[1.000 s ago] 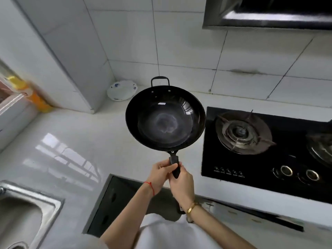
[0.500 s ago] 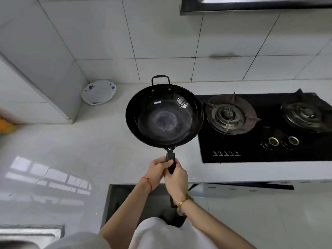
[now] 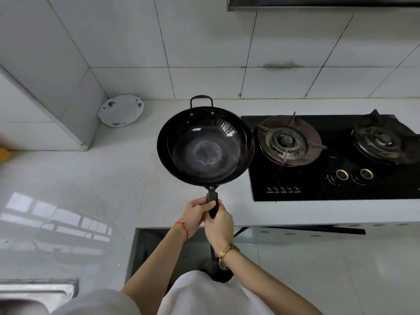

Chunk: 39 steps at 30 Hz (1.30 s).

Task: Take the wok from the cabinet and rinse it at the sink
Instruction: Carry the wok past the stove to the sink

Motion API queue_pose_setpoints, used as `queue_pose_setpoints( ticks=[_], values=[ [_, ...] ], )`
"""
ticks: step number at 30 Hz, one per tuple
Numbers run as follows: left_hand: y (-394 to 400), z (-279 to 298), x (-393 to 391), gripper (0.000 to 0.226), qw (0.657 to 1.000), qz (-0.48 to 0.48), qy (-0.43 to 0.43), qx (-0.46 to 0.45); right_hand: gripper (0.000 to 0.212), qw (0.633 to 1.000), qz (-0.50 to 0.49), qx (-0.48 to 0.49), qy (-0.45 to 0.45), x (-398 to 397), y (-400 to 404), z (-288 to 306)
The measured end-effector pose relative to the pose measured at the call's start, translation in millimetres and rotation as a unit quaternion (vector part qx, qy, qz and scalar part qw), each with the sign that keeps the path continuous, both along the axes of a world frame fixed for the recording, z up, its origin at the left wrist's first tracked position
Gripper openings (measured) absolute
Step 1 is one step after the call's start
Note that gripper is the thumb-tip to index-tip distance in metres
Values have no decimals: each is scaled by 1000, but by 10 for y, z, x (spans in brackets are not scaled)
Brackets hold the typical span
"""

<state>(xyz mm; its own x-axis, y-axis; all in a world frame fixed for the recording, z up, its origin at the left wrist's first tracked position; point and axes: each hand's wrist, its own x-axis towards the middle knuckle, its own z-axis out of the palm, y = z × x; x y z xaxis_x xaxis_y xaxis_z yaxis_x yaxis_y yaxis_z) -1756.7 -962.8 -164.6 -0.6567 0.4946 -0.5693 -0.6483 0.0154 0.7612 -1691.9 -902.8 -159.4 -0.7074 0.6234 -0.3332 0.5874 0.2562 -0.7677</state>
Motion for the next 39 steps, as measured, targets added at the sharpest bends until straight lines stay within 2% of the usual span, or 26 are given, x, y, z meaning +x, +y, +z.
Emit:
queue_pose_setpoints(
  ticks=[9,16,19,22,25,28,31,36,39],
  values=[
    [-60,6,-25,26,1000,-26,5,-17,36,999,26,19,-19,-12,-20,-84],
    [-29,-10,21,28,999,-24,8,-34,27,994,91,4,-53,9,82,-95],
    [-40,-1,24,28,996,-41,32,-72,27,987,149,3,-53,24,182,-79],
    [-54,20,15,28,983,-55,91,-152,28,980,193,-6,-52,25,329,-19],
    [-127,59,19,36,951,-78,182,-239,33,973,221,31,-57,41,527,58],
    [-275,128,33,40,895,-90,288,-330,39,959,249,128,-42,70,755,140],
    [-412,212,63,40,853,-72,359,-372,41,948,255,192,1,84,925,236],
    [-512,312,193,41,780,-53,445,-437,40,932,262,243,57,193,1004,316],
    [-529,309,301,42,763,-59,460,-451,41,930,263,250,62,312,1001,275]
  ],
)
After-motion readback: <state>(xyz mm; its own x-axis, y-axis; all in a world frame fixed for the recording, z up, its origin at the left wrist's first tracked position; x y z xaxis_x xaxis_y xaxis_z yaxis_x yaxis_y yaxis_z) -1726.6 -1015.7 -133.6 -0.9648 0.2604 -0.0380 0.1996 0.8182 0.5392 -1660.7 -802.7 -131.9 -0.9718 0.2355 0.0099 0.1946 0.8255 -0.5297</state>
